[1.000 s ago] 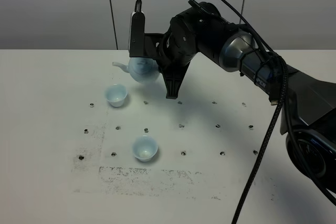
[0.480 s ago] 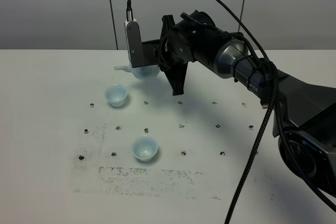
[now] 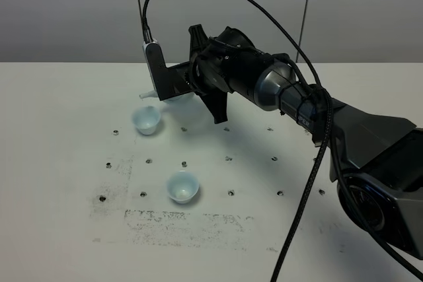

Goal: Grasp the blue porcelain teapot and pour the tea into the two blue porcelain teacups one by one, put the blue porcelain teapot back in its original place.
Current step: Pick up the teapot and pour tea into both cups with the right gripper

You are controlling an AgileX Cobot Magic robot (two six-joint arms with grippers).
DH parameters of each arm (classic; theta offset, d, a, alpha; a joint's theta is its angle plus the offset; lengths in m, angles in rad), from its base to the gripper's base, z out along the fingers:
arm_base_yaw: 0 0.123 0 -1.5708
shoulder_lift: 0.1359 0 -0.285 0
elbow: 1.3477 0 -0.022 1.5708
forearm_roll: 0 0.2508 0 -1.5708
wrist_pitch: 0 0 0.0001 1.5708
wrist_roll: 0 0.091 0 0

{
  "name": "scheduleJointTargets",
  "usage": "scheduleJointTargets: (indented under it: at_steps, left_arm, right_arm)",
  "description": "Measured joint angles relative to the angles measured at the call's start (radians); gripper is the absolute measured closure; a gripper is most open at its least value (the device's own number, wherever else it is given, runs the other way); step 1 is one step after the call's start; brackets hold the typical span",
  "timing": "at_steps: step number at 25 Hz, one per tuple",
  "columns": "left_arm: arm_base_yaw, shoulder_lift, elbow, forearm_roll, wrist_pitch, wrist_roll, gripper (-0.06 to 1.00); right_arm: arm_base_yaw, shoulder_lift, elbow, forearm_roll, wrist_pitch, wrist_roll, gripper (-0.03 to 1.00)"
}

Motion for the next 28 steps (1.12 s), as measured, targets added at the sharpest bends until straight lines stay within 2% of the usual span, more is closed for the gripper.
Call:
scheduleJointTargets:
  at_steps: [17,28]
  left_arm:
    - [0.0,0.0,0.0,0.005,0.0,0.0,0.6]
    - [0.0,0.0,0.0,0.008,0.0,0.0,0.6]
  right_arm:
    - [0.045,0.017,0.0,-0.232,0.005,-0.002,0.91]
    - [0.068,0.017,0.0,-0.307,0.006,-0.001,0.91]
